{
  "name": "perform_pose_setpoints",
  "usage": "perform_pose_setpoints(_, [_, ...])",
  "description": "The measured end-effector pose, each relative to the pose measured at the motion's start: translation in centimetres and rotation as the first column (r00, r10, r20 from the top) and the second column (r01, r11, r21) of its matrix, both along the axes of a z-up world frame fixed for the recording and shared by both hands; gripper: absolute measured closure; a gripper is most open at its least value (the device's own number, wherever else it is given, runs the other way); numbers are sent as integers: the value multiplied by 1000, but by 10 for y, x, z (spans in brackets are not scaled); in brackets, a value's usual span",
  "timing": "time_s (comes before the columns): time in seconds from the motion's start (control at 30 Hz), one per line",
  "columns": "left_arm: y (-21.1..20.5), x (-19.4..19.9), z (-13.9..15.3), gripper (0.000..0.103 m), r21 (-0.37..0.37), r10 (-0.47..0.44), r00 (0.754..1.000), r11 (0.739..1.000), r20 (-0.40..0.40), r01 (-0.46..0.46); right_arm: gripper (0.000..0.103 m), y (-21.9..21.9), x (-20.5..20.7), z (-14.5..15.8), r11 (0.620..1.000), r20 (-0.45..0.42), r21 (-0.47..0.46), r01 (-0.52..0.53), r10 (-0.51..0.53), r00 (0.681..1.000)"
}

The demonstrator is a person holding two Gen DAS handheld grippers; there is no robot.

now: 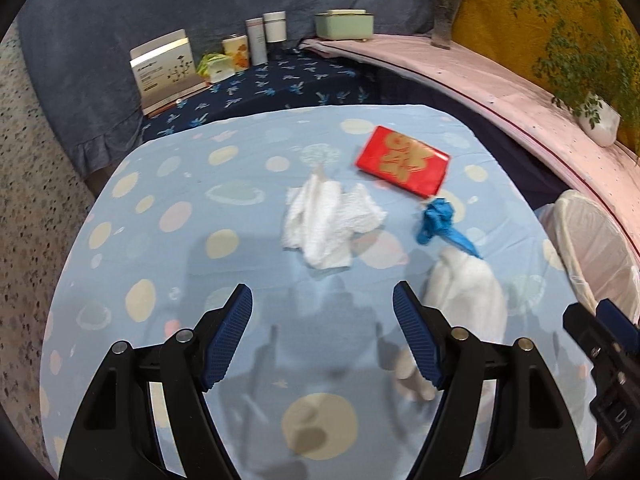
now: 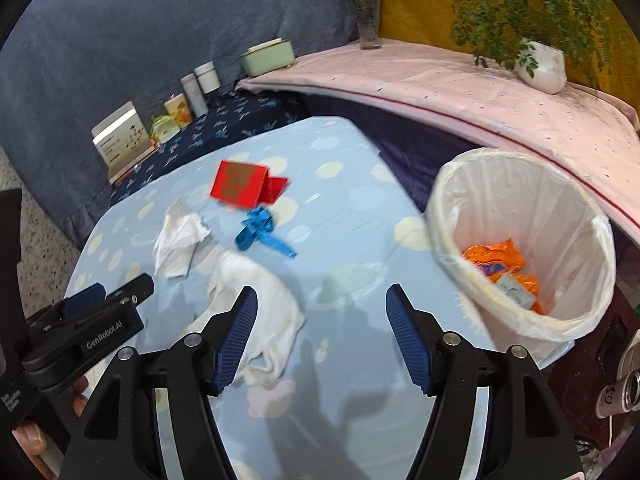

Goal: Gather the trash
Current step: 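Grasp the white tissue with the left gripper while the right grasps the white glove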

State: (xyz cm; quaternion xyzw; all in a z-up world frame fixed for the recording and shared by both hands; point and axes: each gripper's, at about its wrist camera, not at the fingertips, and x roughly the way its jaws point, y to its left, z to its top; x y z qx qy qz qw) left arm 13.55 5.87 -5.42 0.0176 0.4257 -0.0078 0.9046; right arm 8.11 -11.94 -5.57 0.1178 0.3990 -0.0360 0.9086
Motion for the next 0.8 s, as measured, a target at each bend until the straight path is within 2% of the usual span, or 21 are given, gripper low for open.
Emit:
perform_pose_setpoints(0.17, [25, 7, -4, 31, -9, 44, 999, 999, -12, -44, 38, 27, 13, -13, 999, -35, -3, -44, 44, 998])
perform_pose_setpoints(0.23, [33, 11, -4, 24, -9, 56, 998, 998, -11, -56, 38, 33, 18, -17, 999, -44, -1, -54, 54, 998])
perform_pose_setpoints(0.37, [42, 19, -6, 21, -10, 58, 998, 998, -10, -58, 36, 43, 31, -25, 998, -61, 12, -62, 63, 996])
perform_pose_setpoints(0.43, [45, 26, -7, 17, -18, 58, 998, 998, -16, -58, 36, 46, 37, -30, 998, -71, 13, -61, 62, 996])
perform_pose_setpoints(0.73, [34, 62, -19, 13, -67, 19, 999, 998, -46, -22, 36, 48, 59, -50, 998, -111, 13, -54, 55, 992])
perform_pose_setpoints(0.8, [29, 71, -25, 13, -68, 9, 998, 998, -56, -13, 40, 47, 62, -55, 999, -119, 14, -51, 52, 991])
